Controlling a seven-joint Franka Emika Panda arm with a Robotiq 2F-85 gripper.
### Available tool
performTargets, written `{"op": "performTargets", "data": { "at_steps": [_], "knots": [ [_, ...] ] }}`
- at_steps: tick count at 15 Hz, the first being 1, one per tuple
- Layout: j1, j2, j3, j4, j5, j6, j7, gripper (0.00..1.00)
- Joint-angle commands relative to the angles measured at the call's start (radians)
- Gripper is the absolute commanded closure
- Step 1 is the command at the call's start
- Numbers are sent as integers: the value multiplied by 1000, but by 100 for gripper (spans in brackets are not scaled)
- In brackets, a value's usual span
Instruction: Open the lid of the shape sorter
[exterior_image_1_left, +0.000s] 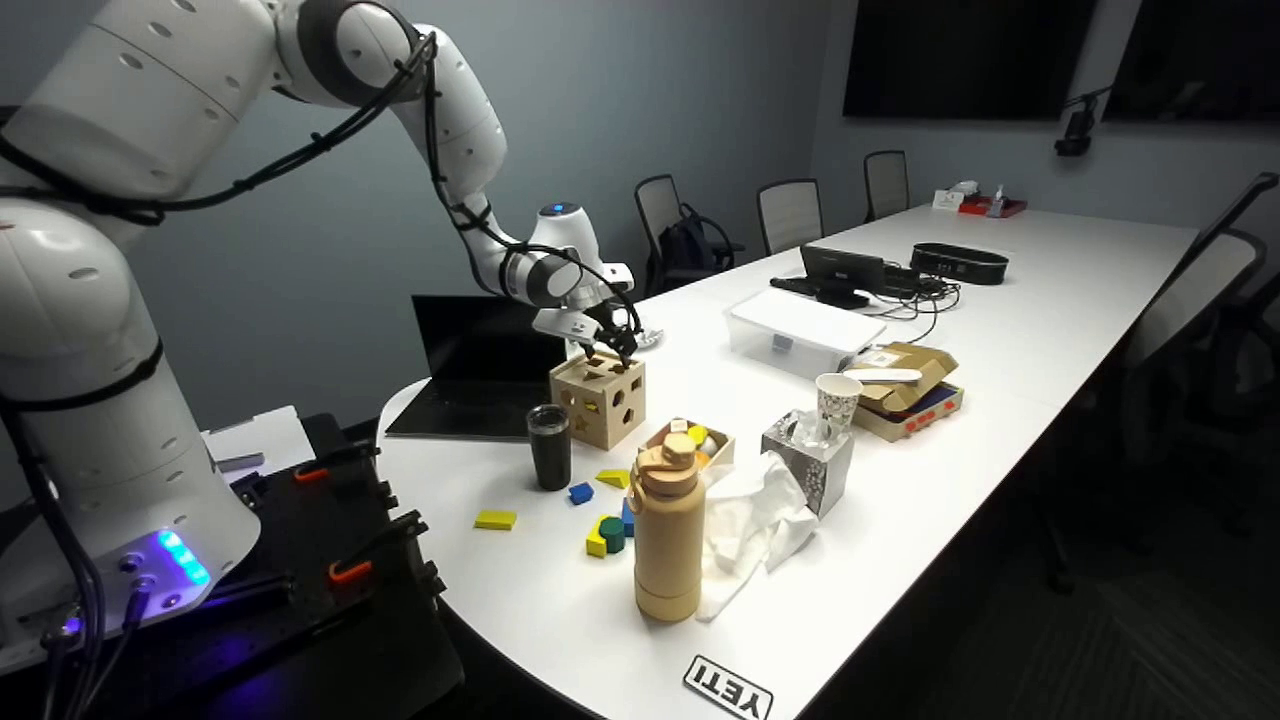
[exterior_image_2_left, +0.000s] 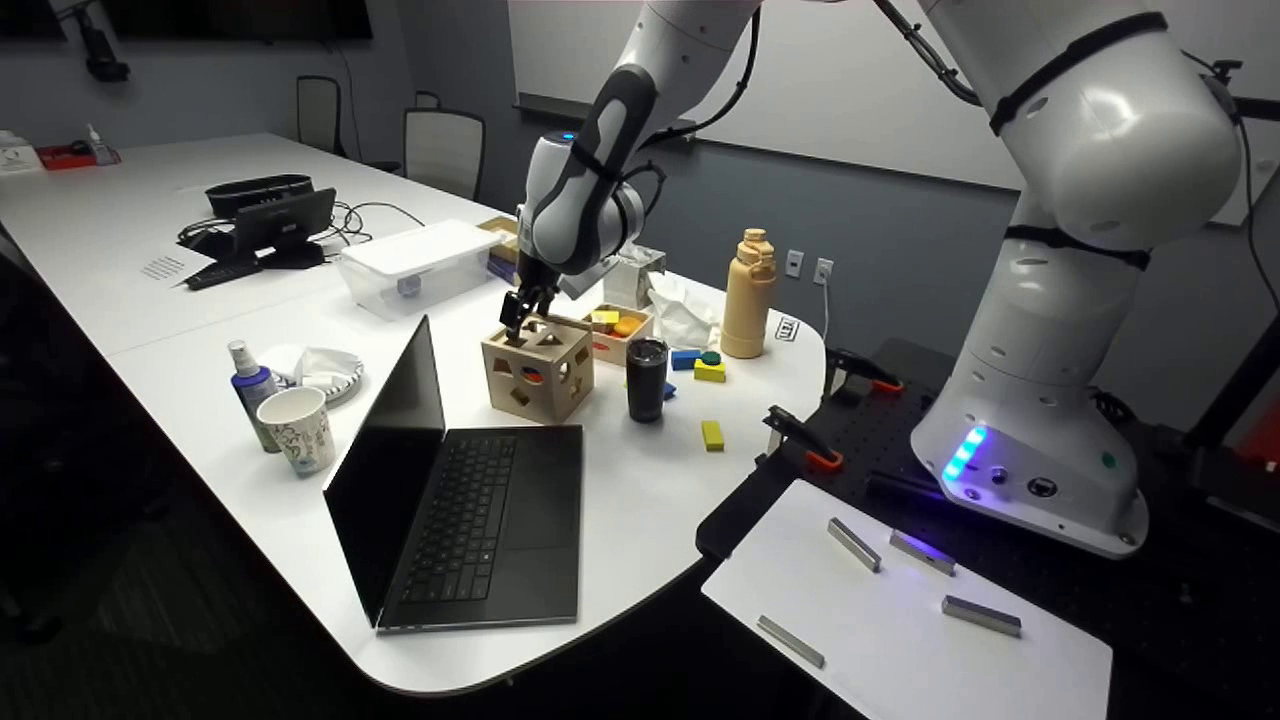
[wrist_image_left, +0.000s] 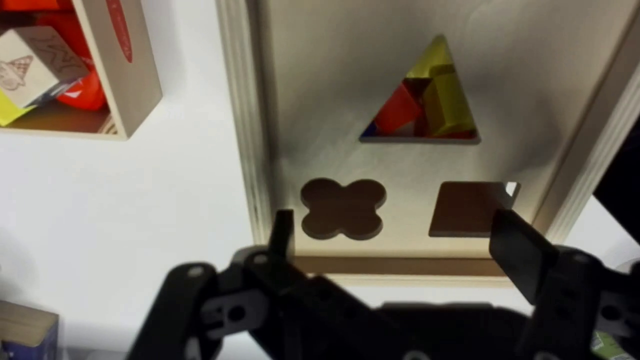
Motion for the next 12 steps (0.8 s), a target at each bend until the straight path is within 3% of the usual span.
{"op": "performTargets", "data": {
  "at_steps": [1,7,12],
  "knots": [
    [3,50,1,60,-15,-18,42,0],
    [30,44,-38,70,-25,-137,67,0],
    [41,39,-51,120,-48,-375,79,0]
  ]
}}
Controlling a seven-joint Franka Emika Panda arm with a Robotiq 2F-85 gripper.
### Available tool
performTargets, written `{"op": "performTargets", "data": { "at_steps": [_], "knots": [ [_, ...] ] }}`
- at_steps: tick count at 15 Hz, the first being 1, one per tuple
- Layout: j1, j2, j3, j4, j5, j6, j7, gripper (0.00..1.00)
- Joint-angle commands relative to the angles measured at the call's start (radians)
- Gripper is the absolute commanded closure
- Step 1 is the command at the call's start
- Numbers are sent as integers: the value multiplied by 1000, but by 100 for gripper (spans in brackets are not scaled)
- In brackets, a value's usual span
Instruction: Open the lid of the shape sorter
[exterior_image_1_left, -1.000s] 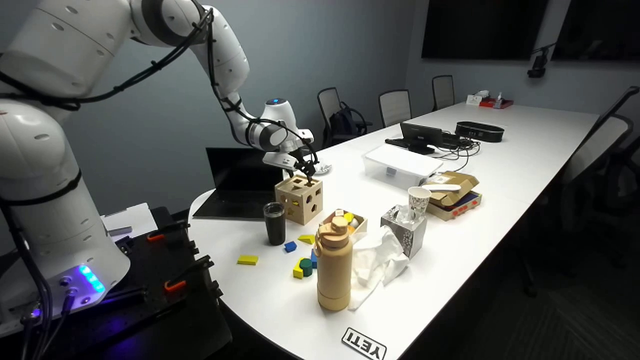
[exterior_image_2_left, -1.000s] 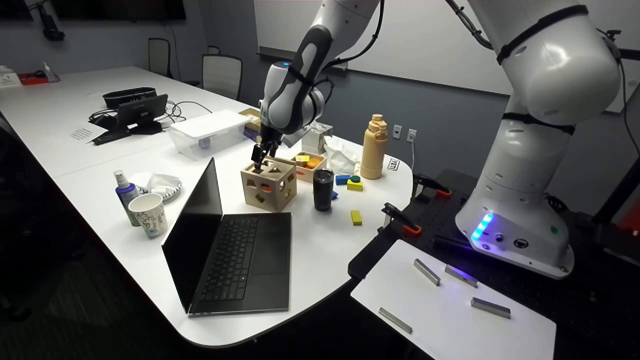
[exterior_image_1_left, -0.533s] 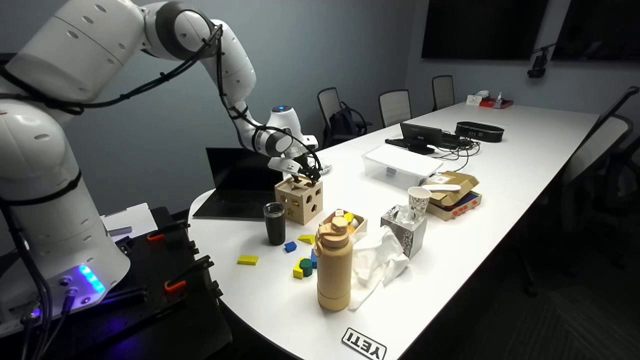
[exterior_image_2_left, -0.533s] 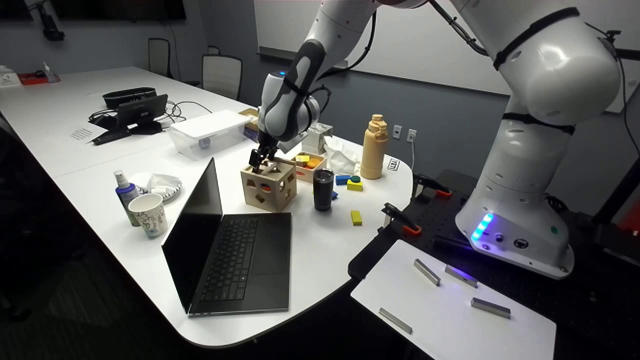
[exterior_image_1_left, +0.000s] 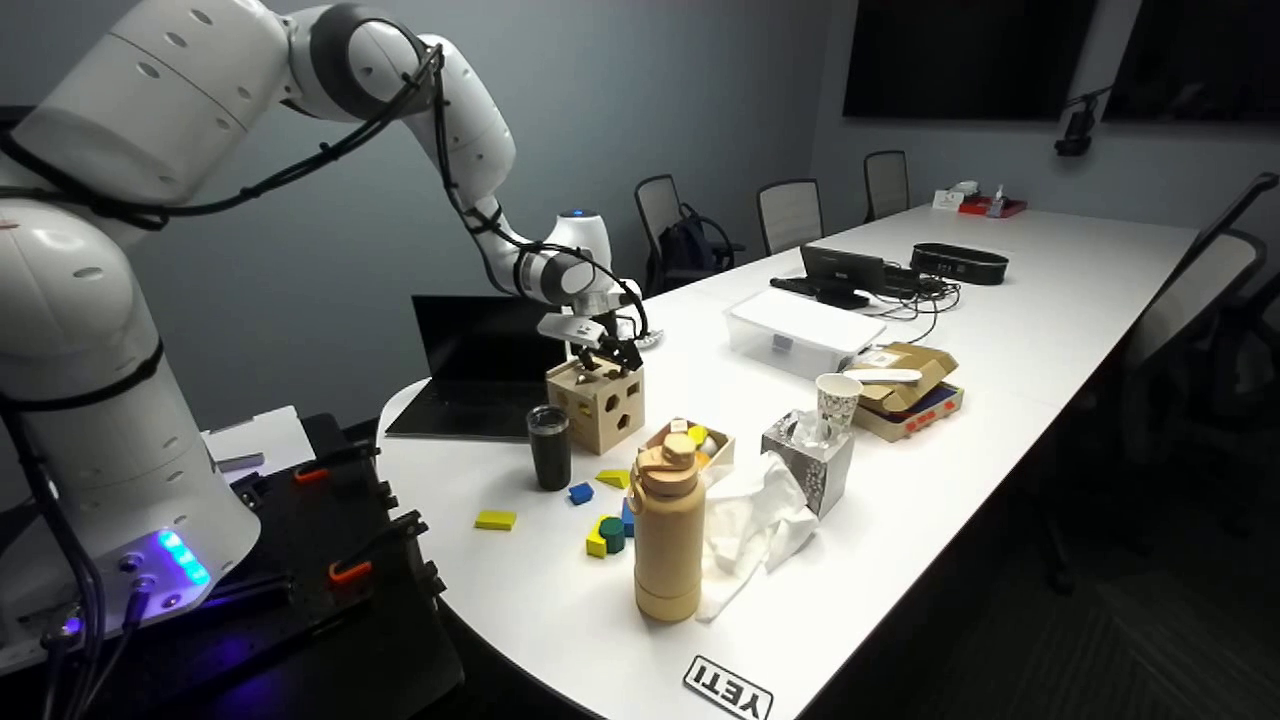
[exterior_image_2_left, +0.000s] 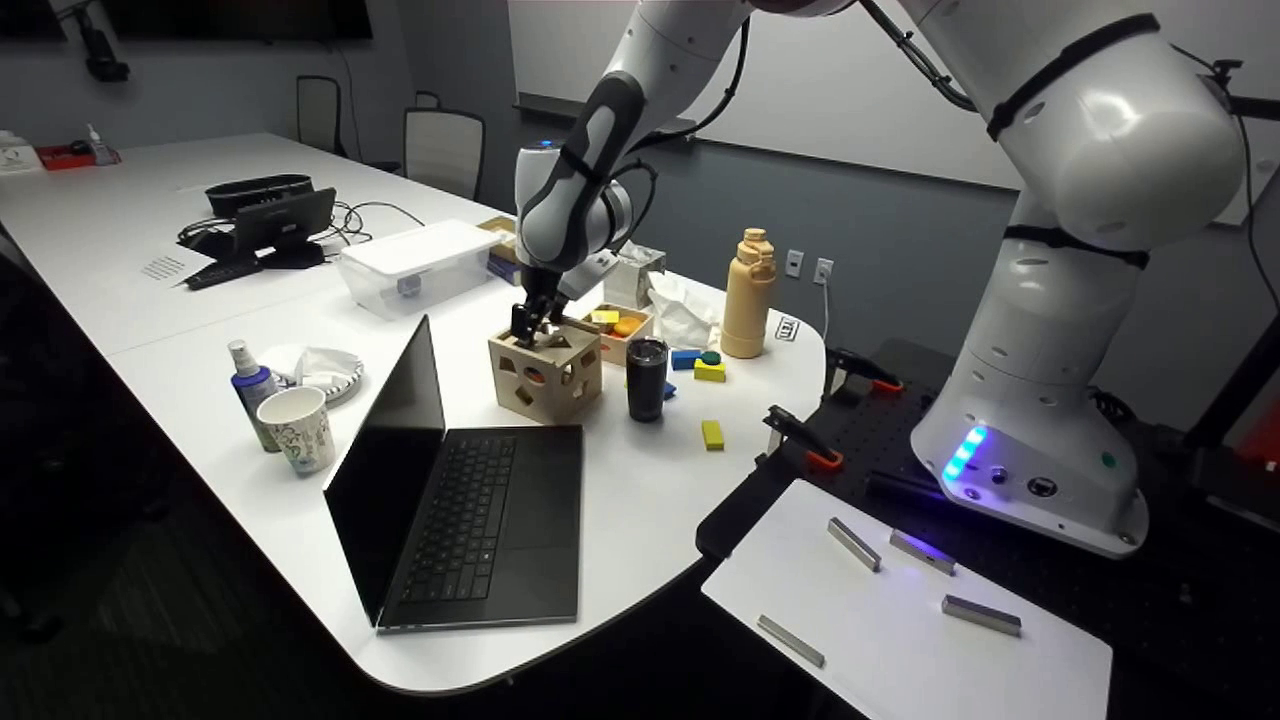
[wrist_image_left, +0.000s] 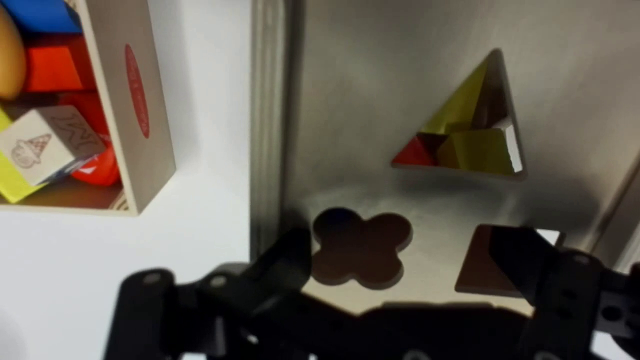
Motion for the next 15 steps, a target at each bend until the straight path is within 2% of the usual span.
{"op": "performTargets", "data": {
  "at_steps": [1,8,12,15],
  "knots": [
    [20,-6,-16,33,-47,-179,62,0],
    [-3,10,28,125,-58,-477,42,0],
    [-6,26,39,169,-65,-591,37,0],
    [-6,38,41,202,-67,-627,41,0]
  ]
}}
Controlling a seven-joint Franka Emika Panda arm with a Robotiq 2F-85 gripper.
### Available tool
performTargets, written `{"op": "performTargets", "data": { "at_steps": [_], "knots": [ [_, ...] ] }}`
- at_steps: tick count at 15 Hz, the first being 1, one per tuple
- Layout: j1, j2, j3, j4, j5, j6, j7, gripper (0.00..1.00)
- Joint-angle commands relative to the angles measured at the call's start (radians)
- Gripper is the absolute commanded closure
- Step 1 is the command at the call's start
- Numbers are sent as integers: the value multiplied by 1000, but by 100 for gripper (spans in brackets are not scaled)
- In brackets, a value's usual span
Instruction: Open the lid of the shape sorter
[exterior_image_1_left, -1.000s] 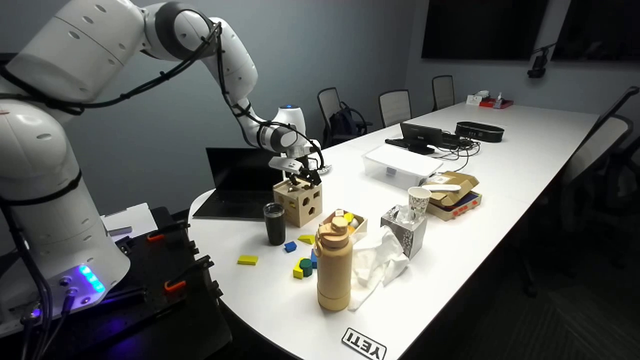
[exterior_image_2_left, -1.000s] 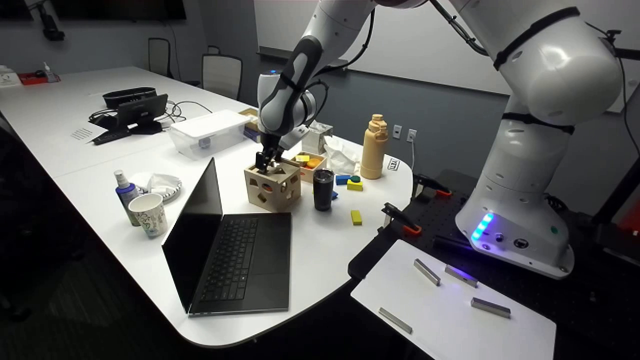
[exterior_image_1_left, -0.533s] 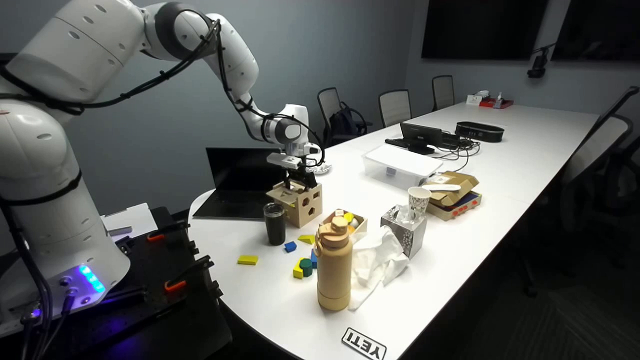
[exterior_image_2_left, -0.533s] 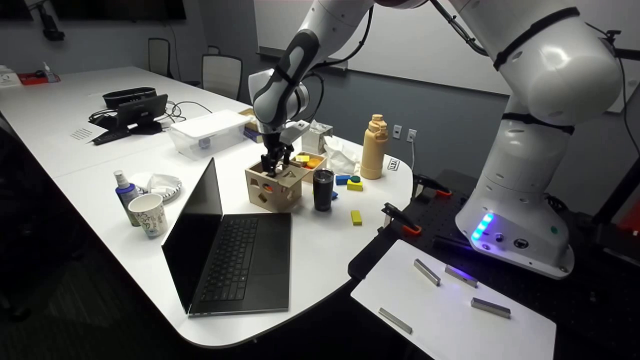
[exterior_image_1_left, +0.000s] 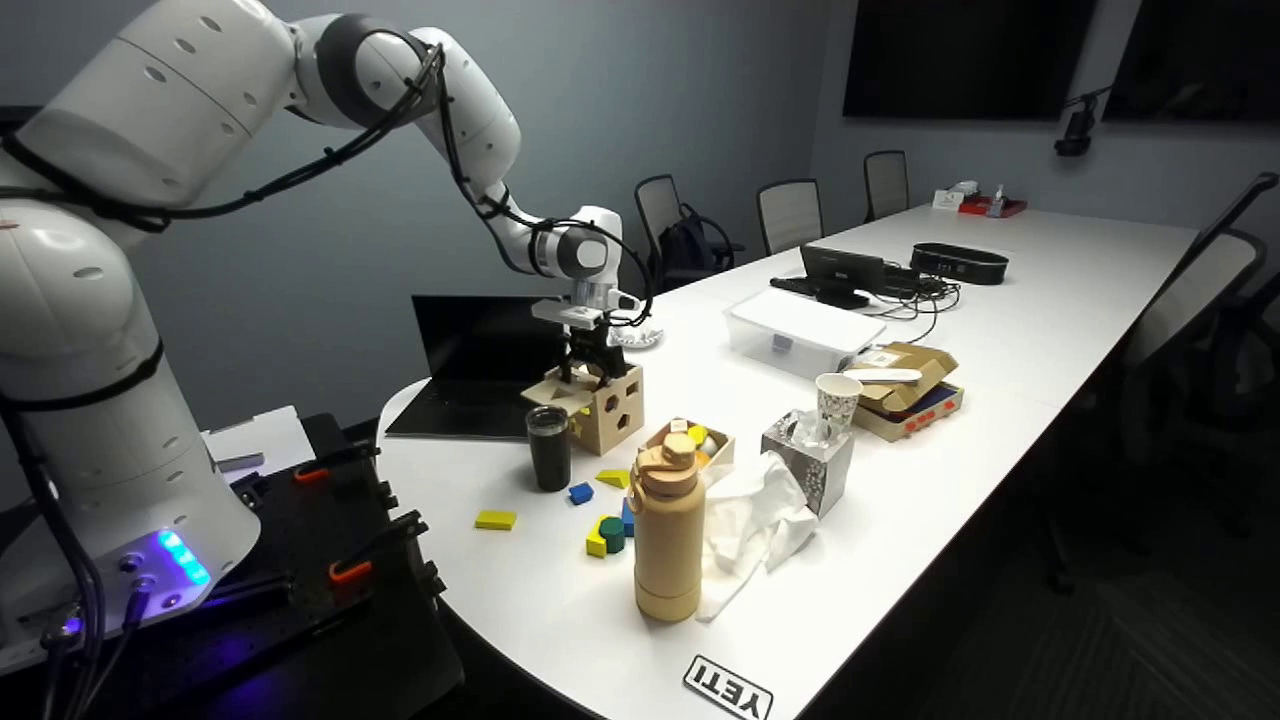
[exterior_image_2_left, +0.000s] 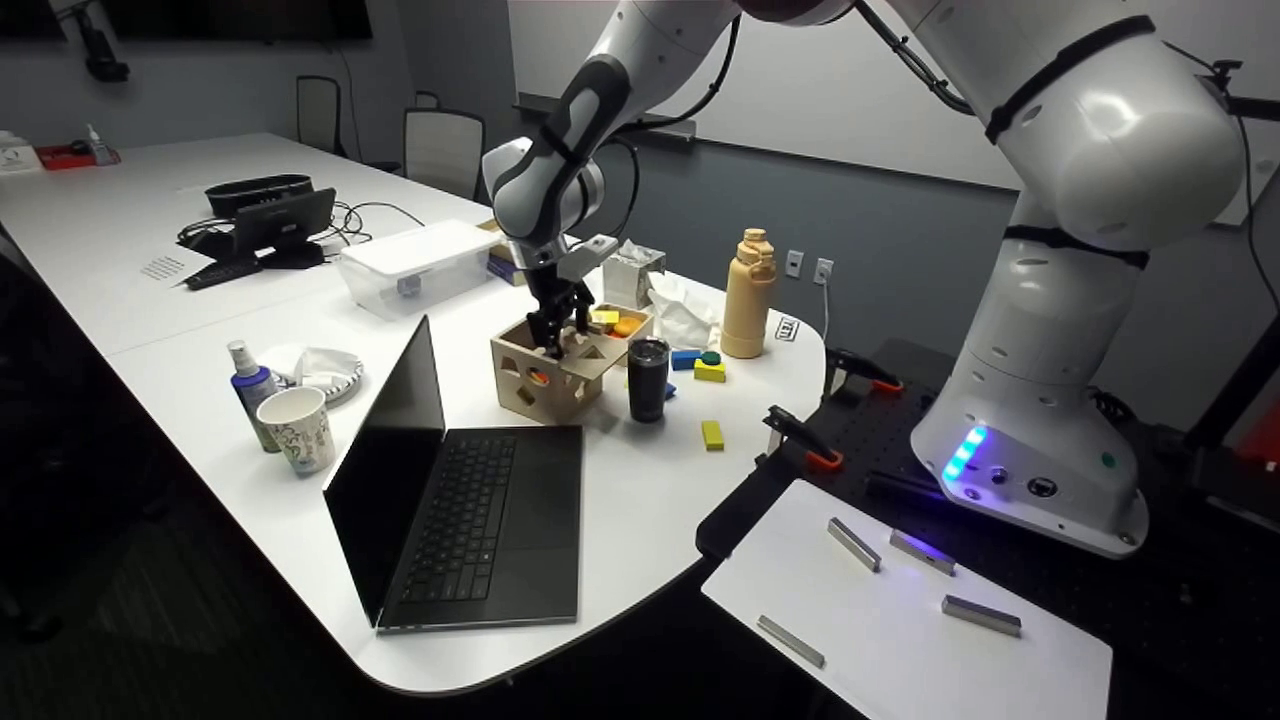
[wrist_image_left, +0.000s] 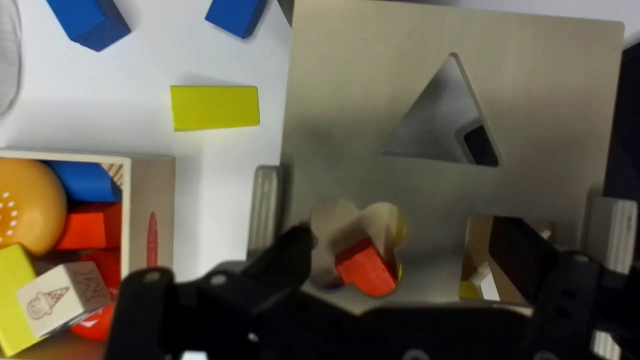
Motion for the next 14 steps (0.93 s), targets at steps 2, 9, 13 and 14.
{"op": "performTargets", "data": {
  "at_steps": [2,9,13,14],
  "knots": [
    [-8,6,25,37,-9,-32,20,0],
    [-13,-63,48,27,-4,-26,11,0],
    [-4,-146,53,0,-17,-15,10,0],
    [-1,-170,55,-7,-21,-13,9,0]
  ]
}}
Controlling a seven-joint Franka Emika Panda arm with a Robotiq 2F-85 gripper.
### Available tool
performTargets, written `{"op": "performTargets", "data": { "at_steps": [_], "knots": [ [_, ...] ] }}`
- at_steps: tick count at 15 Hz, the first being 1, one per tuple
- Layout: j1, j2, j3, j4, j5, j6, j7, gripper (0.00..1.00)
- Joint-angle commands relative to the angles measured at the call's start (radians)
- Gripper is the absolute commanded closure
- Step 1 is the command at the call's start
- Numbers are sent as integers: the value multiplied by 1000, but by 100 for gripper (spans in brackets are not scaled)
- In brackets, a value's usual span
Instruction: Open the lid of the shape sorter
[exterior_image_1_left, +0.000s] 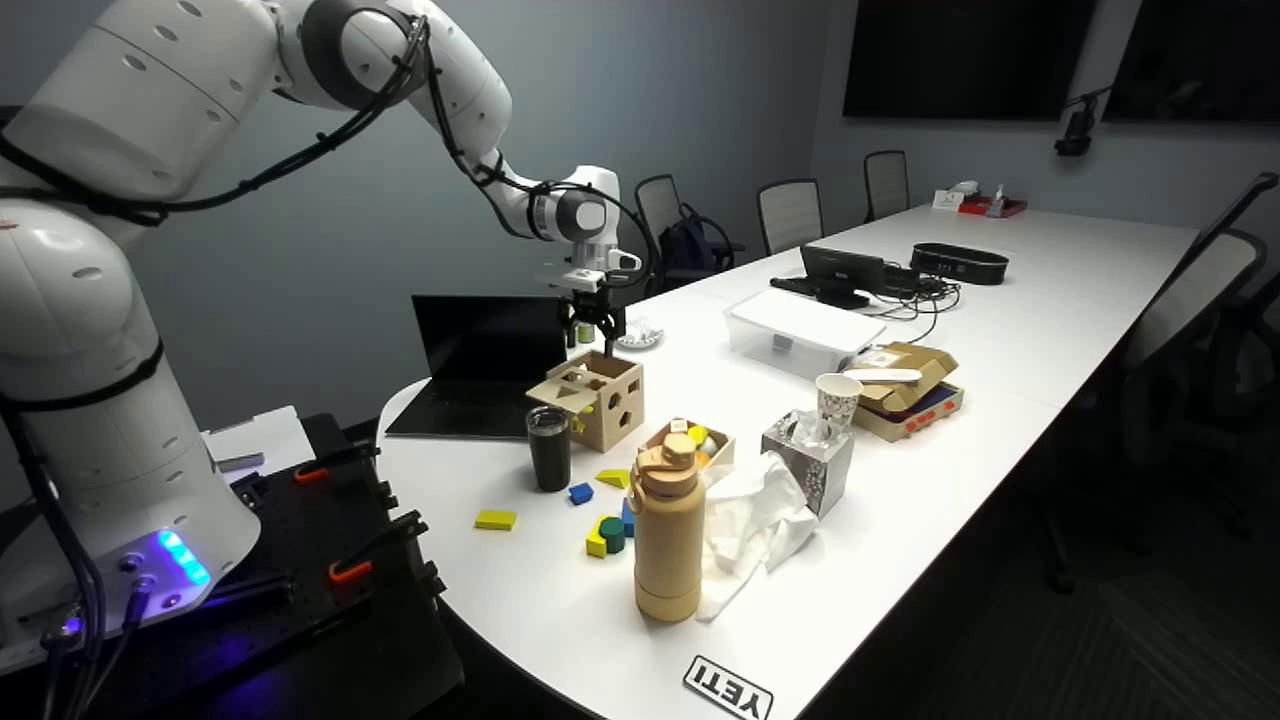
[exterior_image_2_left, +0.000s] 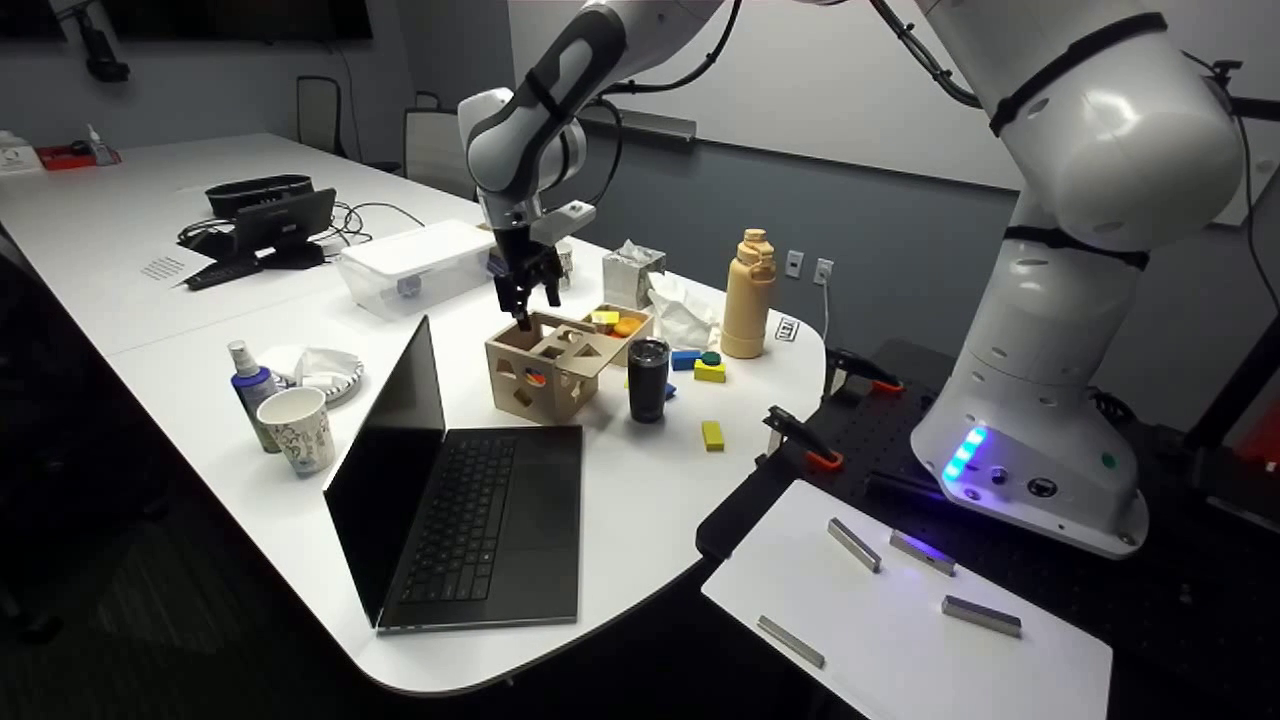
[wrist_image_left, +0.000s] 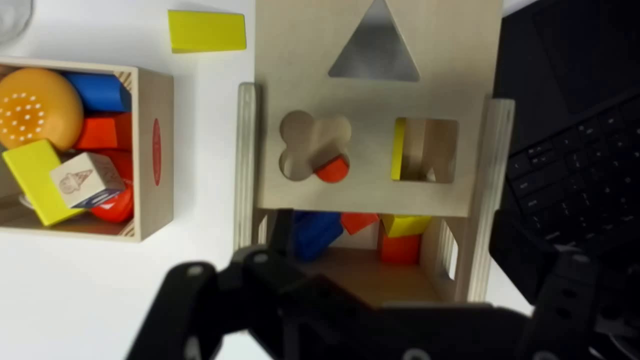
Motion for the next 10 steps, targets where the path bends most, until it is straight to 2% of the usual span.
{"op": "performTargets", "data": {
  "at_steps": [1,10],
  "knots": [
    [5,-115,14,-57,-24,1,7,0],
    [6,-239,40,-119,-41,-2,-16,0]
  ]
}}
